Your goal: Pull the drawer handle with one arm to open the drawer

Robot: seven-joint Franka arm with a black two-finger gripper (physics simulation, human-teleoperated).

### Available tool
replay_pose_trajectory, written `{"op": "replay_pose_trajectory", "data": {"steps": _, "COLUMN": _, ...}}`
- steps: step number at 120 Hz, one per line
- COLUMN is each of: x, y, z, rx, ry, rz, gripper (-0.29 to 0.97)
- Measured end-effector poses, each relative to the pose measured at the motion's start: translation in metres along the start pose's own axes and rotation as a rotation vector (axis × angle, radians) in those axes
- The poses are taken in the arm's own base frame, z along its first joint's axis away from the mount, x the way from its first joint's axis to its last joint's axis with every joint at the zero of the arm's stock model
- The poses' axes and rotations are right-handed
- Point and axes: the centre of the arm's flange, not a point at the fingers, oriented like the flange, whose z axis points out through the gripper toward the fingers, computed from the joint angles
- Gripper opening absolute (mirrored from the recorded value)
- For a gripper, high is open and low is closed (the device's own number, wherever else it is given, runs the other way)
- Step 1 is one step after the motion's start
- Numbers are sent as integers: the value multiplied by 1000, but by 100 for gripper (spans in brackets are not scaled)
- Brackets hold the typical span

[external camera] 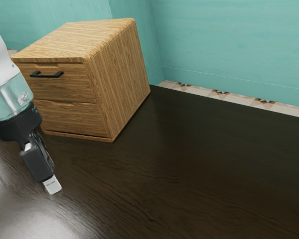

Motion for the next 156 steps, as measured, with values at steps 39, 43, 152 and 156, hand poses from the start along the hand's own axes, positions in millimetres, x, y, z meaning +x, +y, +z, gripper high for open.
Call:
{"op": "replay_pose_trajectory", "data": {"steps": 39, "x": -51, "y": -21, "z": 12, "rx": -314, "ry": 61, "rz": 165, "gripper": 68}}
{"op": "replay_pose_trajectory", "data": {"steps": 43, "x": -54, "y": -32, "z": 10, "rx": -343, "ry": 51, "rz": 193, "gripper": 68}}
{"op": "replay_pose_trajectory", "data": {"steps": 152, "x": -110, "y": -160, "z": 84, "rx": -1632, "ry": -456, "rz": 2050, "gripper": 68}}
{"op": "replay_pose_trajectory", "data": {"steps": 156, "x": -108, "y": -146, "z": 87, "rx": -1656, "ry": -377, "rz": 2116, "gripper": 68}}
